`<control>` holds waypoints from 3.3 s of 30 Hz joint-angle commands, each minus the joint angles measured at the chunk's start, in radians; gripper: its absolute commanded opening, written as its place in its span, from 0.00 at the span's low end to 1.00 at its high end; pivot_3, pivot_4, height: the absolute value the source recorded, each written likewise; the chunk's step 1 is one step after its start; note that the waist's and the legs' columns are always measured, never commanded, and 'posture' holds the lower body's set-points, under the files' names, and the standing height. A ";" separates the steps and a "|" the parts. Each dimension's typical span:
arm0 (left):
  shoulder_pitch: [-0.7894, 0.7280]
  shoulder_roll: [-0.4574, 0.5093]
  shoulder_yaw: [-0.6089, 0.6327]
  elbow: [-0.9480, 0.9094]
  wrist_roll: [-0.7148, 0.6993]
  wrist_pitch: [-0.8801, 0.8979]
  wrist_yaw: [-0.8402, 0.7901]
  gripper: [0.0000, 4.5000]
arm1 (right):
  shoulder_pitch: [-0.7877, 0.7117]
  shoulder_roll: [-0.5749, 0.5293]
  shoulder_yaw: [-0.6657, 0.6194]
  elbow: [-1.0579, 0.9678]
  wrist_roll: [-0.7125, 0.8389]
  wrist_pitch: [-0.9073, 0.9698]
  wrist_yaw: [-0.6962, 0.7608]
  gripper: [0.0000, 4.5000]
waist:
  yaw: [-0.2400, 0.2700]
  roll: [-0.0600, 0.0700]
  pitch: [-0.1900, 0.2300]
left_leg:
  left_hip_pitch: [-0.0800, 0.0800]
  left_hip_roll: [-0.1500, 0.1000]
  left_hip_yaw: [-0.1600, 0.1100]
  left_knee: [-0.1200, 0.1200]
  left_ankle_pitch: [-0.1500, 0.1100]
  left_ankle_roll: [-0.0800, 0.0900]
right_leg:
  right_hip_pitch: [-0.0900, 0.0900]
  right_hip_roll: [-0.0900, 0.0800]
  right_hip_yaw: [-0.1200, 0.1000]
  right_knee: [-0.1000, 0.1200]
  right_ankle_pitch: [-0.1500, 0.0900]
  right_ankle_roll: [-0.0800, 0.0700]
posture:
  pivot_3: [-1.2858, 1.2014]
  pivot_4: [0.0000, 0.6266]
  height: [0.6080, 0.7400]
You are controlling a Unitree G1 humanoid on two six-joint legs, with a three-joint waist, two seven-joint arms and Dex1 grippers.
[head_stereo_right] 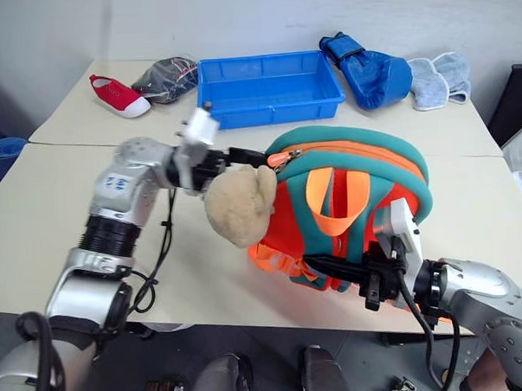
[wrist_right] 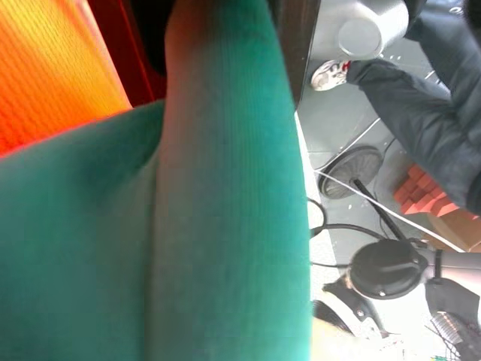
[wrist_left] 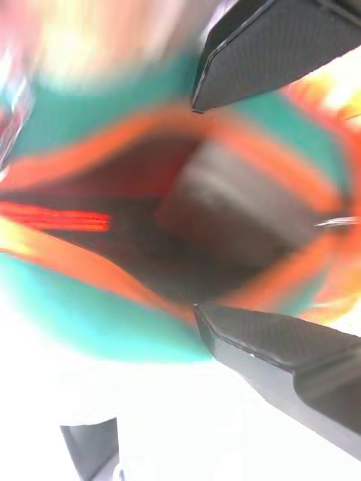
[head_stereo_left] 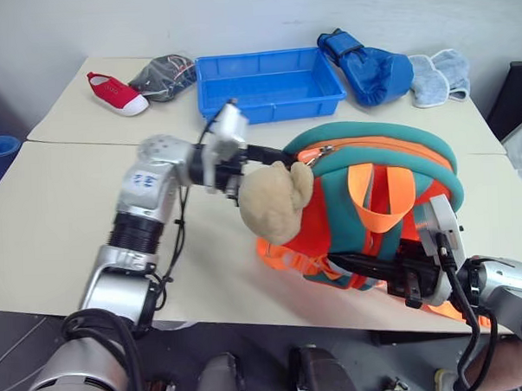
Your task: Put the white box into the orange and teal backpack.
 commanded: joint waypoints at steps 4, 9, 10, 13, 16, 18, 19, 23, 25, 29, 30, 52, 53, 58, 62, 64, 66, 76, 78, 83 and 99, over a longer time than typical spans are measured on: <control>0.091 0.120 -0.018 -0.083 -0.036 -0.050 -0.105 0.94 | -0.034 -0.008 0.000 -0.026 0.054 0.005 -0.023 0.00 | 0.006 0.000 0.000 | 0.000 0.000 0.000 0.000 -0.001 0.001 | 0.000 -0.001 0.000 -0.001 0.000 0.000 | 0.52 0.24 1.00; 0.156 0.071 0.063 -0.285 -0.186 0.093 0.042 0.94 | -0.040 -0.006 0.014 -0.017 0.051 0.008 -0.017 0.00 | 0.007 0.000 0.000 | -0.004 0.000 -0.002 0.003 -0.001 0.002 | 0.000 -0.002 -0.001 -0.001 0.001 0.002 | 0.52 0.24 1.00; 0.163 0.064 0.073 -0.330 -0.211 0.126 0.062 0.94 | -0.041 -0.005 0.017 -0.016 0.048 0.007 -0.014 0.00 | 0.005 0.000 0.000 | -0.005 0.000 -0.002 0.003 -0.002 0.003 | 0.000 -0.002 -0.001 -0.001 0.001 0.002 | 0.52 0.24 1.00; 0.171 0.066 0.087 -0.424 -0.252 0.186 0.086 0.94 | -0.039 -0.003 0.023 -0.011 0.036 -0.002 -0.001 0.00 | 0.001 0.000 0.000 | -0.004 0.000 -0.002 0.002 -0.001 0.002 | 0.000 -0.001 -0.001 -0.001 0.001 0.002 | 0.52 0.24 1.00; 0.172 0.060 0.090 -0.494 -0.288 0.231 0.114 0.94 | -0.031 -0.002 0.025 -0.005 0.018 -0.009 0.013 0.00 | 0.000 0.000 0.000 | -0.002 0.000 -0.001 0.002 -0.001 0.002 | 0.000 0.000 0.000 -0.001 0.001 0.002 | 0.52 0.24 1.00; 0.172 0.036 0.090 -0.534 -0.311 0.248 0.148 0.94 | -0.023 0.001 0.024 -0.001 0.004 -0.016 0.023 0.00 | 0.003 0.000 0.000 | -0.002 0.000 -0.001 0.002 -0.001 0.001 | 0.001 0.000 0.000 -0.001 0.001 0.002 | 0.52 0.24 1.00; 0.174 0.025 0.091 -0.547 -0.320 0.254 0.161 0.94 | -0.021 0.003 0.024 0.000 -0.001 -0.019 0.026 0.00 | 0.003 0.000 0.000 | -0.002 0.000 -0.001 0.002 -0.001 0.001 | 0.001 0.000 0.000 -0.001 0.001 0.002 | 0.52 0.24 1.00; 0.213 -0.001 0.070 -0.568 -0.307 0.252 0.187 0.76 | -0.021 0.013 0.030 0.002 -0.016 -0.027 0.034 0.00 | 0.004 0.000 0.000 | -0.001 0.000 -0.001 0.002 -0.001 0.001 | 0.001 0.000 0.001 -0.001 0.001 0.002 | 0.52 0.24 1.00; 0.233 -0.012 0.054 -0.574 -0.274 0.213 0.198 0.65 | -0.019 0.017 0.030 0.001 -0.023 -0.030 0.038 0.00 | 0.003 0.000 0.000 | -0.001 0.000 -0.001 0.002 -0.001 0.001 | 0.001 0.000 0.001 -0.001 0.001 0.002 | 0.52 0.24 1.00; 0.253 0.000 0.007 -0.529 -0.145 0.059 0.177 0.38 | -0.014 0.025 0.027 -0.001 -0.035 -0.038 0.038 0.00 | 0.005 0.000 0.000 | -0.001 0.000 -0.001 0.002 -0.001 0.001 | 0.001 0.000 0.001 -0.001 0.001 0.002 | 0.52 0.24 1.00; 0.256 0.000 0.000 -0.514 -0.115 0.017 0.175 0.32 | -0.012 0.026 0.027 -0.001 -0.037 -0.039 0.039 0.00 | 0.005 0.000 0.000 | 0.000 0.000 0.000 0.002 -0.001 0.001 | 0.001 0.000 0.001 -0.001 0.001 0.002 | 0.52 0.24 1.00; -0.086 0.182 0.115 0.143 0.062 -0.155 0.254 0.01 | 0.199 0.108 -0.192 -0.022 0.051 -0.109 -0.050 0.00 | 0.005 0.000 0.000 | 0.001 -0.001 0.001 0.001 -0.001 0.002 | 0.002 0.000 0.001 -0.001 0.001 0.002 | 0.52 0.24 1.00; -0.085 0.191 0.083 0.193 0.109 -0.216 0.241 0.01 | 0.202 0.115 -0.189 -0.025 0.057 -0.112 -0.059 0.00 | 0.004 0.000 0.000 | 0.001 -0.001 0.002 0.001 -0.001 0.002 | 0.002 0.000 0.001 -0.001 0.001 0.002 | 0.52 0.24 1.00; -0.062 0.168 -0.014 0.325 0.227 -0.338 0.201 0.01 | 0.205 0.145 -0.163 -0.038 0.071 -0.127 -0.098 0.00 | 0.004 0.000 0.000 | 0.002 -0.001 0.003 0.000 -0.001 0.002 | 0.001 0.000 0.002 -0.001 0.001 0.002 | 0.52 0.24 1.00; 0.035 0.093 -0.071 0.238 0.226 -0.304 0.158 0.01 | 0.211 0.162 -0.140 -0.055 0.064 -0.135 -0.116 0.00 | 0.004 0.000 0.000 | 0.002 -0.001 0.003 0.001 -0.002 0.004 | 0.001 0.000 0.003 -0.001 0.001 0.002 | 0.52 0.24 1.00; 0.088 0.066 -0.090 0.174 0.222 -0.288 0.145 0.01 | 0.210 0.172 -0.122 -0.061 0.056 -0.139 -0.124 0.00 | 0.005 0.000 0.000 | 0.002 0.000 0.003 0.000 -0.002 0.004 | 0.002 0.000 0.003 -0.001 0.001 0.002 | 0.52 0.24 1.00; 0.148 0.040 -0.109 0.108 0.219 -0.285 0.138 0.01 | 0.208 0.184 -0.091 -0.070 0.039 -0.141 -0.129 0.00 | 0.004 0.000 0.000 | 0.002 0.000 0.003 0.001 -0.002 0.004 | 0.001 0.000 0.003 0.000 0.001 0.002 | 0.52 0.24 1.00; 0.265 0.023 0.034 -0.002 0.161 -0.324 0.282 0.13 | 0.235 0.257 0.072 -0.017 -0.263 -0.258 -0.111 0.15 | 0.005 0.001 -0.001 | 0.002 0.000 0.002 0.001 -0.003 0.005 | 0.002 -0.001 0.003 0.000 0.001 0.002 | 0.52 0.24 1.00; 0.303 0.091 0.075 -0.038 0.125 -0.282 0.236 0.23 | 0.261 0.238 0.049 -0.028 -0.350 -0.331 -0.068 0.27 | 0.003 0.001 -0.001 | 0.002 0.000 0.002 0.001 -0.003 0.005 | 0.002 -0.001 0.003 0.001 0.001 0.002 | 0.52 0.24 1.00; 0.451 0.247 0.107 -0.120 0.097 -0.228 0.140 0.56 | 0.418 0.192 -0.074 -0.024 -0.446 -0.474 0.091 0.64 | -0.016 0.002 -0.001 | 0.004 0.000 0.003 -0.003 -0.002 0.002 | 0.002 0.000 0.003 0.000 0.001 0.001 | 0.52 0.24 1.00; 0.951 0.345 0.306 -0.440 0.088 -0.328 0.271 0.99 | 0.489 0.037 -0.428 0.581 -0.634 -0.877 0.512 1.00 | -0.019 0.005 -0.002 | 0.023 0.000 0.003 -0.020 -0.008 -0.002 | 0.018 -0.004 0.003 -0.016 0.001 -0.006 | 0.52 0.24 1.00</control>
